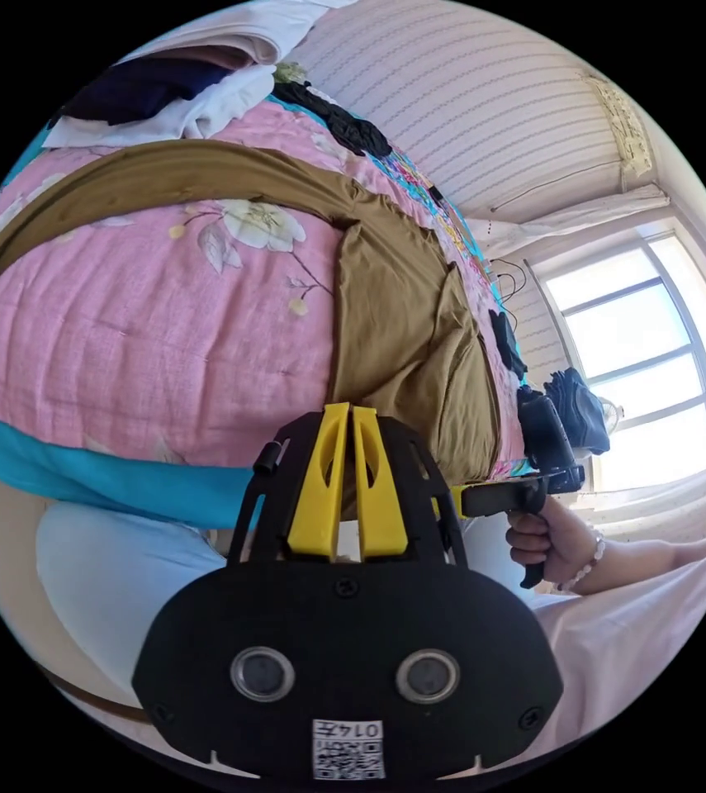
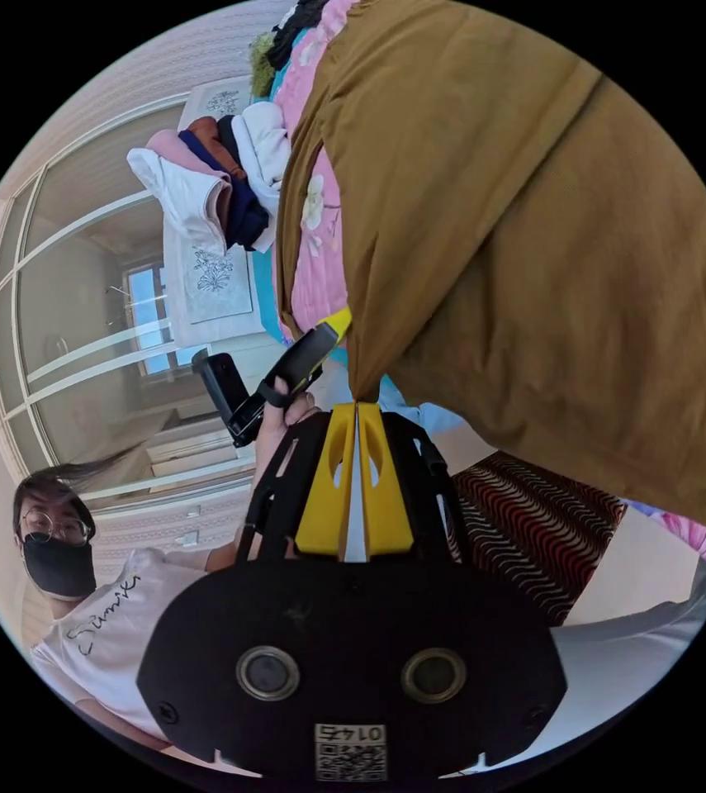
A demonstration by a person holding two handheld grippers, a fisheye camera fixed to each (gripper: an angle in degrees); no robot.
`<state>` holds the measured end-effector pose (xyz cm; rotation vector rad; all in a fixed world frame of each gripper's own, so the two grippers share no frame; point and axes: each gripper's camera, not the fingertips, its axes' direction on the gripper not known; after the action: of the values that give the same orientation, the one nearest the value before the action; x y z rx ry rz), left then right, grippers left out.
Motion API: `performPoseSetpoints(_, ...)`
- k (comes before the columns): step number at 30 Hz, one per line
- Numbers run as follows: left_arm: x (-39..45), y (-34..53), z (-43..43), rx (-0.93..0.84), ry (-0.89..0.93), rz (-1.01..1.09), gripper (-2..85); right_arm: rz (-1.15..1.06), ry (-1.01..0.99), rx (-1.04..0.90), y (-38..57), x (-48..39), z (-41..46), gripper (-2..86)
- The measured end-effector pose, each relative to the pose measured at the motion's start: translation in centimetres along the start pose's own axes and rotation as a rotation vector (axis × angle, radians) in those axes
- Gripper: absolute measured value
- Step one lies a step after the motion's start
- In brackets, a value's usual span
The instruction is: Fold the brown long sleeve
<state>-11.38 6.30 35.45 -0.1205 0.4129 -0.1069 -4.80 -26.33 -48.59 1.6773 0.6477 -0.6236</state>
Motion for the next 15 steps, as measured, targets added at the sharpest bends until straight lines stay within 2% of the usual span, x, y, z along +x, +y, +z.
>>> performPoseSetpoints(7,1.9,3.2,-2.1,0.046,0.001,0.065,-1.0,-0.099,0.168,-0.136,1.9,-3.1,0.0,0.0)
performPoseSetpoints(10,1.8,3.7,-1.6,0.026,-0.022,0.057,-1.0,-0.086,0.201,-0.052,1.7,-3.5,-1.0,0.9)
performPoseSetpoints(15,1.4,3.5,-0.9,0.002,-0.014,0.023,-1.0,-0.006,0.150,0.037,0.0,-3.3,-2.1,5.4)
